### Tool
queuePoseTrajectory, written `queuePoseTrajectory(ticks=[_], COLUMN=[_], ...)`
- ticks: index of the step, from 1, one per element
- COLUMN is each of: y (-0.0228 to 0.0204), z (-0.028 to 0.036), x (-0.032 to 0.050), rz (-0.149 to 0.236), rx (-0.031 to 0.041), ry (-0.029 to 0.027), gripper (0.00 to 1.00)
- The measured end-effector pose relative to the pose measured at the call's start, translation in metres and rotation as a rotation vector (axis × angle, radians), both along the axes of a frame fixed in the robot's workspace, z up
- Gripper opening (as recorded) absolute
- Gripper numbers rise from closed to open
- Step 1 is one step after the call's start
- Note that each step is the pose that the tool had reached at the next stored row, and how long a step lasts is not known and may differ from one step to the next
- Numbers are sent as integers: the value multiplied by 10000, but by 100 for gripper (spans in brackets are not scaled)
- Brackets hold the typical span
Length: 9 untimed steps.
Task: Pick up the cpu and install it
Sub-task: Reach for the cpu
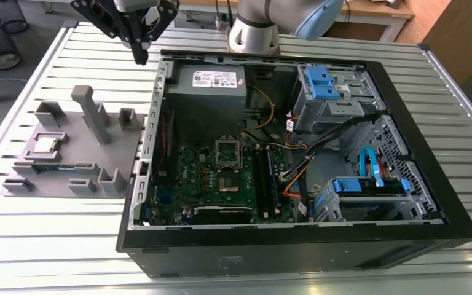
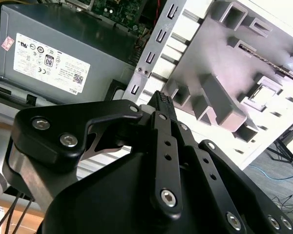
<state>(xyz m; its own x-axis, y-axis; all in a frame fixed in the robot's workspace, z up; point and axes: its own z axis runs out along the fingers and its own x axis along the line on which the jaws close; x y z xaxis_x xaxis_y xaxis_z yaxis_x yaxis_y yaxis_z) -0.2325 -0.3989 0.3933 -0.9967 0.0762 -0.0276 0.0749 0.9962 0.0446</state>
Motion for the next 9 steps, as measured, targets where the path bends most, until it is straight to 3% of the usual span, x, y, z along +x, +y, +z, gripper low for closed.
queuePoseTrajectory(ticks=[9], y=[0], z=[0], x=[-156], rz=[-1], rx=[0], ry=[-10], gripper=[11])
